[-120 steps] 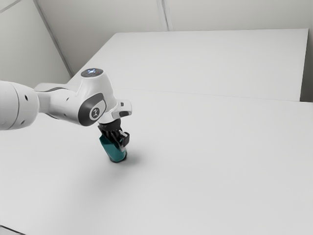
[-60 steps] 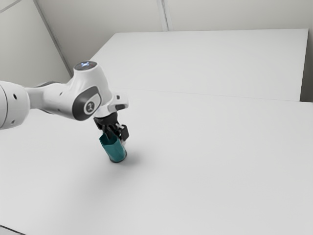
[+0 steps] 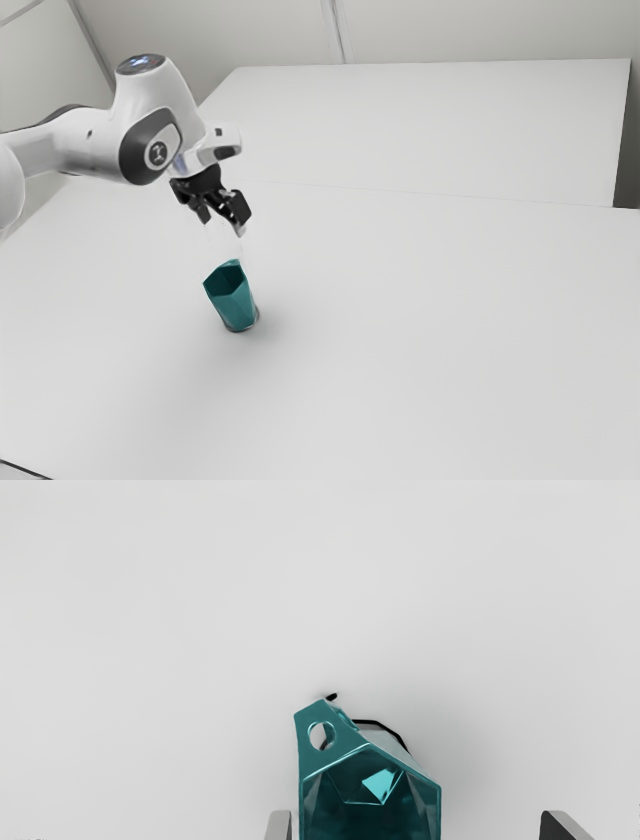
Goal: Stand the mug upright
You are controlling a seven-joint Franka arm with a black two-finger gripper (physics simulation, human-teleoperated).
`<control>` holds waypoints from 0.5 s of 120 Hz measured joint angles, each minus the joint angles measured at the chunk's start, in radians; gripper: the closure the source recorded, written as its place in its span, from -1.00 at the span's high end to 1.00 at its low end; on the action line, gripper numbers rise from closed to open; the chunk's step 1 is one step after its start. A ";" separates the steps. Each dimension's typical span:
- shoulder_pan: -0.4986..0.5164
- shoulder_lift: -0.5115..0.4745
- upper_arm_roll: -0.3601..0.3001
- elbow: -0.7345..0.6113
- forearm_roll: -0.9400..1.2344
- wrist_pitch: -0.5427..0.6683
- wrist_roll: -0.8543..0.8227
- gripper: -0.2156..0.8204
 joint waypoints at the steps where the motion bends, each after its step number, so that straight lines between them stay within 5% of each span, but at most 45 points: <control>1: 0.003 0.005 0.000 0.015 -0.001 -0.009 -0.001 0.45; 29: 0.117 0.171 -0.050 0.391 -0.049 -0.276 -0.023 0.54; 60: 0.137 0.233 -0.044 0.540 -0.060 -0.455 -0.051 0.57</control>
